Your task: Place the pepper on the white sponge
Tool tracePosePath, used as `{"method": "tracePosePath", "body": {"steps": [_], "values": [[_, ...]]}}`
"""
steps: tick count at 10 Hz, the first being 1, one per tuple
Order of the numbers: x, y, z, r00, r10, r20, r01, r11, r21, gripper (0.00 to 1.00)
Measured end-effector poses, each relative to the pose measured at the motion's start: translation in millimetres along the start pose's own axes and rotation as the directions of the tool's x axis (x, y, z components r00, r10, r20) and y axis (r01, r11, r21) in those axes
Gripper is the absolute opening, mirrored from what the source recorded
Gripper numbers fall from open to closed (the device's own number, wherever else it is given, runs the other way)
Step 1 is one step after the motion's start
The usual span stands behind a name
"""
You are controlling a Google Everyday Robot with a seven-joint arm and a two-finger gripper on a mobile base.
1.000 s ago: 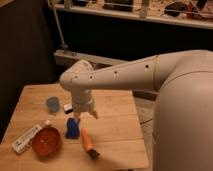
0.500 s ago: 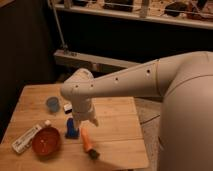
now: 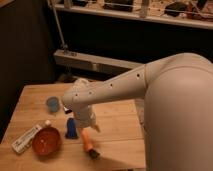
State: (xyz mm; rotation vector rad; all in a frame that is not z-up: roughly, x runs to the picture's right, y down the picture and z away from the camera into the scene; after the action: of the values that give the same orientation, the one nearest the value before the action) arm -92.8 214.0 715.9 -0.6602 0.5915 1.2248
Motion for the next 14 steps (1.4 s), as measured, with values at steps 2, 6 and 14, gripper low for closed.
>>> {"method": "tracePosePath", "body": {"steps": [2, 6, 14], "values": [[-1, 4, 19, 0.999, -0.047, -0.020, 0.047, 0.999, -0.003, 0.65], [-2, 9, 53, 0.993, -0.098, -0.068, 0.096, 0.995, -0.020, 0.65], [-23, 8, 69, 0.990, -0.116, -0.082, 0.117, 0.993, 0.008, 0.25]]}}
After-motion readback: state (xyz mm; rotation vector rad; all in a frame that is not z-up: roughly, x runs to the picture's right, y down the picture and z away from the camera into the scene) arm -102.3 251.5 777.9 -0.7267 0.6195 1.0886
